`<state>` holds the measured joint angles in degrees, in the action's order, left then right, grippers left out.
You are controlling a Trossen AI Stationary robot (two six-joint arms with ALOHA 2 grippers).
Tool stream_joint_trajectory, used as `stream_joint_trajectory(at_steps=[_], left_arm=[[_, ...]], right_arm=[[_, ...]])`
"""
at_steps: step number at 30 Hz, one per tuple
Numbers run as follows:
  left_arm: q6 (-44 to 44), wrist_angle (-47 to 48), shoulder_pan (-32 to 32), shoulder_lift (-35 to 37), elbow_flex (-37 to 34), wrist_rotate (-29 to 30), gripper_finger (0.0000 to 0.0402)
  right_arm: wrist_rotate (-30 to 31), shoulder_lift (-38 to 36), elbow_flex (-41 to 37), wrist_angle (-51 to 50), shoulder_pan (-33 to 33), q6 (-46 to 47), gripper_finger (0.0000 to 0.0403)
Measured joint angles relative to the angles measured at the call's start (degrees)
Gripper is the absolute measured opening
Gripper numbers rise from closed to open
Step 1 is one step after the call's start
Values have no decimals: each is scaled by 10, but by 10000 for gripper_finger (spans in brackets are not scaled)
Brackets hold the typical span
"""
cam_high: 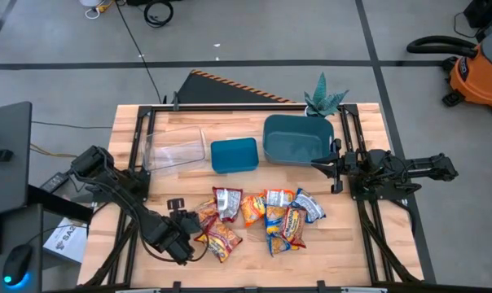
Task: Sort Maruchan noodles
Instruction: Put the red noodle pack into the transparent bin
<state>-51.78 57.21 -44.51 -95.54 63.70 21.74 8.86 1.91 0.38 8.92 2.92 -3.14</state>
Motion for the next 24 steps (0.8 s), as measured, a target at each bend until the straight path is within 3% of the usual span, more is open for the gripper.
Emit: stream_joint_trajectory(at_steps=[10, 20, 24], left_arm=[[12, -23, 7, -27, -12, 10, 146], [5, -16, 37, -26, -11, -32, 41], [14, 47, 46, -26, 13, -36, 9]], right_arm=[[0, 0, 0, 0, 0, 0, 55], [0, 0, 0, 0, 0, 0, 55], [0, 0, 0, 0, 0, 0, 55]])
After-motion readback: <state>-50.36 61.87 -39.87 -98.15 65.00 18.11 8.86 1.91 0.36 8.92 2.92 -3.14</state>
